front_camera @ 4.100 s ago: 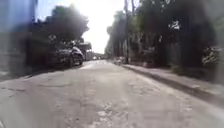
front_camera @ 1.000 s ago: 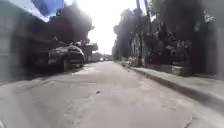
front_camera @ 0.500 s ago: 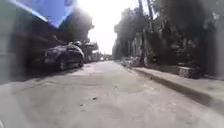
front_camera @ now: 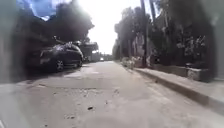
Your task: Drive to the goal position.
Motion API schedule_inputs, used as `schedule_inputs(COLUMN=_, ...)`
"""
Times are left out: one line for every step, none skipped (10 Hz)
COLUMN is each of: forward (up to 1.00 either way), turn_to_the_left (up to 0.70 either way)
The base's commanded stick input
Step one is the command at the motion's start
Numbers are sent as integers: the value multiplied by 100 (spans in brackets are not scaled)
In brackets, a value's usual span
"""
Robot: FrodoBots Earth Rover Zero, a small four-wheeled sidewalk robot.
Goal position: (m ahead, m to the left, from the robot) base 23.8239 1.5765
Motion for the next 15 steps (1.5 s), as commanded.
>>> schedule_inputs(forward=70, turn_to_the_left=0)
schedule_inputs(forward=70, turn_to_the_left=0)
schedule_inputs(forward=70, turn_to_the_left=0)
schedule_inputs(forward=70, turn_to_the_left=0)
schedule_inputs(forward=70, turn_to_the_left=0)
schedule_inputs(forward=70, turn_to_the_left=0)
schedule_inputs(forward=70, turn_to_the_left=0)
schedule_inputs(forward=70, turn_to_the_left=0)
schedule_inputs(forward=70, turn_to_the_left=0)
schedule_inputs(forward=70, turn_to_the_left=0)
schedule_inputs(forward=70, turn_to_the_left=0)
schedule_inputs(forward=70, turn_to_the_left=0)
schedule_inputs(forward=70, turn_to_the_left=0)
schedule_inputs(forward=70, turn_to_the_left=0)
schedule_inputs(forward=70, turn_to_the_left=0)
